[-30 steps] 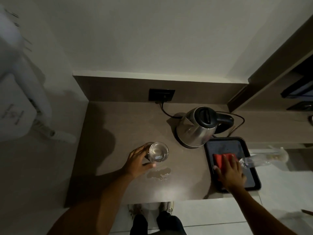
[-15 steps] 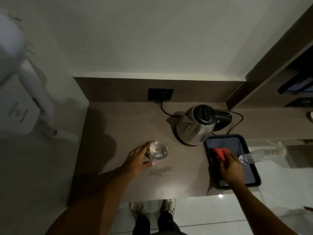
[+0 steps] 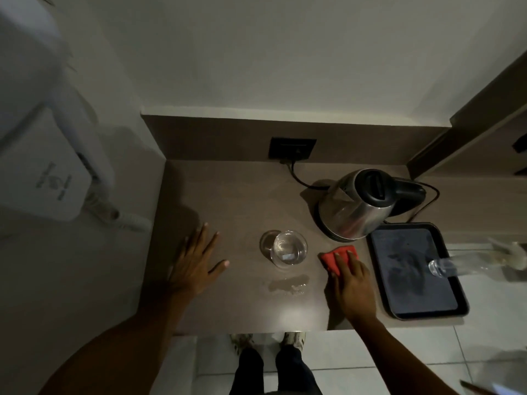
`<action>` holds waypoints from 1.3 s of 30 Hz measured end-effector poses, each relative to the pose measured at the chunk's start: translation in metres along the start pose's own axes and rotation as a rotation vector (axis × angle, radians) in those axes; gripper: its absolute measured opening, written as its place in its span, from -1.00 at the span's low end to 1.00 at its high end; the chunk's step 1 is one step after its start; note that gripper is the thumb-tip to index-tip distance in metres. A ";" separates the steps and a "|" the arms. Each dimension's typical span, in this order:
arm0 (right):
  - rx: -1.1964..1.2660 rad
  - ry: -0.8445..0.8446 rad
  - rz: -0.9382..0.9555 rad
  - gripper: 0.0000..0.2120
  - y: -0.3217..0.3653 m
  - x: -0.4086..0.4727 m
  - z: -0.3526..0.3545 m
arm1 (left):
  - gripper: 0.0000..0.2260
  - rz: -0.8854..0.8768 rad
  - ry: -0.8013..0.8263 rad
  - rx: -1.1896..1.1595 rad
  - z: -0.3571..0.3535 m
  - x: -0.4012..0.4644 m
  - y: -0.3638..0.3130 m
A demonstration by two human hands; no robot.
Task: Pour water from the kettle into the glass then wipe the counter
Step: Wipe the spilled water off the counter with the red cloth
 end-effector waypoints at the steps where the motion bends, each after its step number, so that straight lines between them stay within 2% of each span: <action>1: 0.003 -0.033 -0.006 -0.48 0.002 0.002 0.000 | -0.17 -0.006 -0.051 -0.013 0.002 -0.001 0.000; 3: 0.012 -0.096 -0.041 -0.47 0.006 0.002 -0.003 | -0.22 -0.002 -0.109 -0.040 0.002 -0.004 0.001; 8: 0.054 -0.215 -0.007 -0.45 0.033 -0.008 -0.002 | -0.29 -0.003 -0.130 -0.035 -0.003 -0.003 0.006; 11: 0.087 -0.178 0.021 -0.42 0.057 -0.026 -0.008 | -0.29 0.000 -0.120 -0.015 -0.006 -0.003 0.008; 15: 0.106 -0.096 0.068 -0.51 0.086 -0.056 -0.018 | -0.30 0.005 -0.133 -0.019 -0.007 -0.003 0.009; 18: 0.152 -0.046 0.124 -0.38 0.106 -0.080 -0.021 | -0.30 0.010 -0.142 -0.022 -0.007 -0.004 0.009; 21: 0.165 0.105 0.259 -0.27 0.128 -0.103 -0.025 | -0.30 0.009 -0.144 -0.021 -0.006 -0.004 0.009; 23: 0.215 0.149 0.274 -0.30 0.130 -0.103 -0.022 | -0.30 0.010 -0.144 -0.027 -0.005 -0.004 0.009; 26: 0.464 0.189 0.219 -0.59 0.134 -0.091 -0.010 | -0.30 0.012 -0.146 -0.035 -0.005 -0.004 0.009; 27: 0.486 0.200 0.236 -0.63 0.141 -0.087 -0.008 | -0.31 0.015 -0.148 -0.041 -0.005 -0.004 0.010; 30: 0.451 0.199 0.280 -0.52 0.167 -0.074 -0.019 | -0.32 0.016 -0.168 -0.069 -0.004 -0.005 0.010; 34: 0.225 0.205 0.443 -0.37 0.204 -0.064 -0.046 | -0.33 0.011 -0.194 -0.075 -0.002 -0.005 0.009; 39: 0.060 0.191 0.529 -0.44 0.202 -0.073 -0.061 | -0.34 0.010 -0.185 -0.063 -0.002 -0.005 0.011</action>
Point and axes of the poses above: each hand's wrist, its own x-axis towards the middle knuckle, its own z-axis out of the back of the hand, y = z × x, the point moved 8 cm from there along x, towards the middle knuckle, and after that the axes turned 15 degrees about -y, right-handed, at the moved point
